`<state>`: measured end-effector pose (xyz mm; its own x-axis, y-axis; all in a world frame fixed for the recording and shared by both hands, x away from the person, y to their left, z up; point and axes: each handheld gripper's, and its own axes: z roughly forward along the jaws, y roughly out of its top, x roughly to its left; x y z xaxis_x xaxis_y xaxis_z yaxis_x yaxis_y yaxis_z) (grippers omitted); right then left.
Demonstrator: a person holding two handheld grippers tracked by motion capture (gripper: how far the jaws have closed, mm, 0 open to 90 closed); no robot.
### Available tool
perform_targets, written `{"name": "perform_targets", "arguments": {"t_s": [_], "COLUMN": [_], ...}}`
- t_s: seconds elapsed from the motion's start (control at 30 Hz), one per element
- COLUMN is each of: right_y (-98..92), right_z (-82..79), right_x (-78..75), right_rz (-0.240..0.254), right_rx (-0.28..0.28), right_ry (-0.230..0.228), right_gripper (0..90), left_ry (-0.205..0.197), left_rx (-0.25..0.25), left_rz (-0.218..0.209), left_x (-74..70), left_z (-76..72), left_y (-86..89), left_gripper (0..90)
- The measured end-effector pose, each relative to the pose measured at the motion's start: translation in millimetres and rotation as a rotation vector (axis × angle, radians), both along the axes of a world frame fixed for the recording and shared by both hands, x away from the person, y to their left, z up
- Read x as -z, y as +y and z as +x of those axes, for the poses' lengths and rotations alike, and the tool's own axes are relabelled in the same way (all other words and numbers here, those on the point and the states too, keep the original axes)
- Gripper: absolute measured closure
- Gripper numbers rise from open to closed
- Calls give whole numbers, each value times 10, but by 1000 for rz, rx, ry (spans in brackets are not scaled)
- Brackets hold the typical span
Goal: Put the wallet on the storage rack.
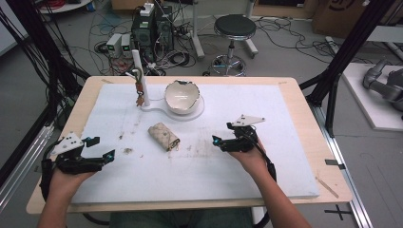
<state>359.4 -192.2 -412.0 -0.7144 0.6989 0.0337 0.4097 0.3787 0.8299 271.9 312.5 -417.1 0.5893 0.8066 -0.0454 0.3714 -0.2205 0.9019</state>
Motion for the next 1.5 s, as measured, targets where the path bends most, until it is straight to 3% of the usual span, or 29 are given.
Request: {"name": "perform_targets", "arguments": {"t_s": [0.63,1.5], "right_y": [711,1344], "right_z": [65,201], "right_x": [-45,120], "right_rz": [-37,-86], "right_rx": [-116,-142], "right_ry": [16,76], "right_gripper": [194,185], "left_ry": [6,-9], "left_rx": [-2,7], "left_rz": [16,-4], "left_x": [10,-32], "left_z": [-3,-4], "left_y": [15,-4], "left_gripper": [191,191]}}
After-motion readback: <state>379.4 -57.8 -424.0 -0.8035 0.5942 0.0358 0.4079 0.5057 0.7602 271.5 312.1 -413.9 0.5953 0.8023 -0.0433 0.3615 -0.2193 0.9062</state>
